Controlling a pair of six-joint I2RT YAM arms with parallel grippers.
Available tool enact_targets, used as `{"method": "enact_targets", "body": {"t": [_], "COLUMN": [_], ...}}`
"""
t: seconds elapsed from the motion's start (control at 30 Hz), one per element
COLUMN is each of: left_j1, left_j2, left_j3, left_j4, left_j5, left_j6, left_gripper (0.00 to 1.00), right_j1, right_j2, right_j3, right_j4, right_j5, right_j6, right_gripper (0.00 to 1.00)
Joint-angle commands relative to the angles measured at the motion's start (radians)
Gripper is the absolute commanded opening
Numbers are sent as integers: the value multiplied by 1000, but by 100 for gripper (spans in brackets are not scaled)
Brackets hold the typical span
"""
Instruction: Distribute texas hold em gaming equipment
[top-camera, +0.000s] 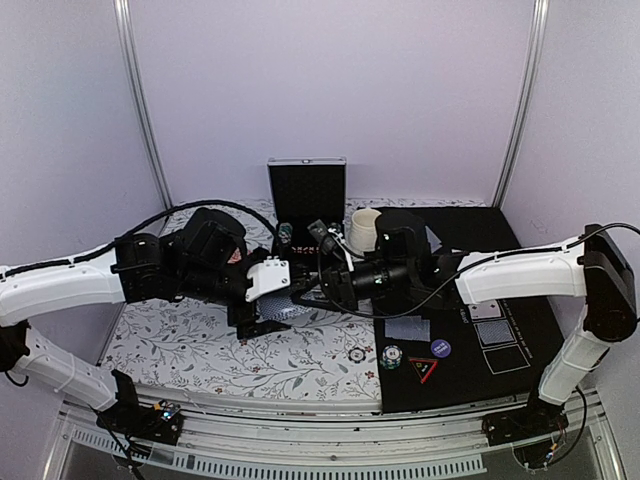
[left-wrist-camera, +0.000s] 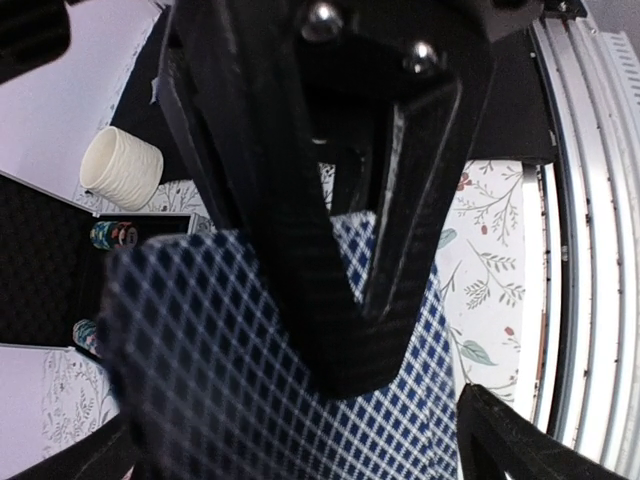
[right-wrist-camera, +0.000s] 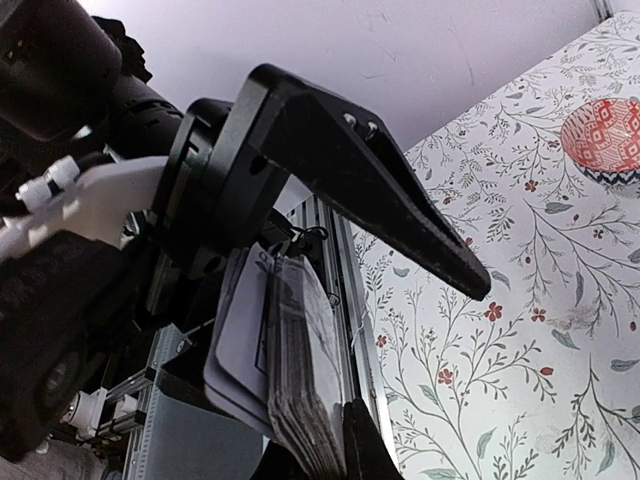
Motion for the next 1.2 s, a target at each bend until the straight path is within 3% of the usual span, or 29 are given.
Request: {"method": "enact_targets", "body": {"t": [0.0, 0.17, 0.47, 0.57, 0.73, 1.17], "left_j1": [5, 5, 7, 6, 7, 6], "left_j2": [1, 3, 29, 26, 13, 15], "left_j3": [-44, -65, -43, -36, -28, -7], "left_j4": [68, 120, 126, 116, 96, 29], "left_j5": [-67, -83, -96, -67, -11, 73], "left_j6": [41, 67, 51, 43, 44, 50], "left_gripper": [98, 95, 55, 53, 47, 42], "right_j1": [3, 0, 1, 0, -3, -5], "right_j2": [4, 10, 11, 8, 8, 17], "right_j3": [63, 79, 89, 87, 104, 133], "right_j4": [-48, -56, -70, -94, -141, -179], "right_j5": [6, 4, -7, 5, 49, 120], "right_j6": [59, 128, 165, 162, 128, 59], "right_gripper": [2, 2, 9, 14, 35, 60]}}
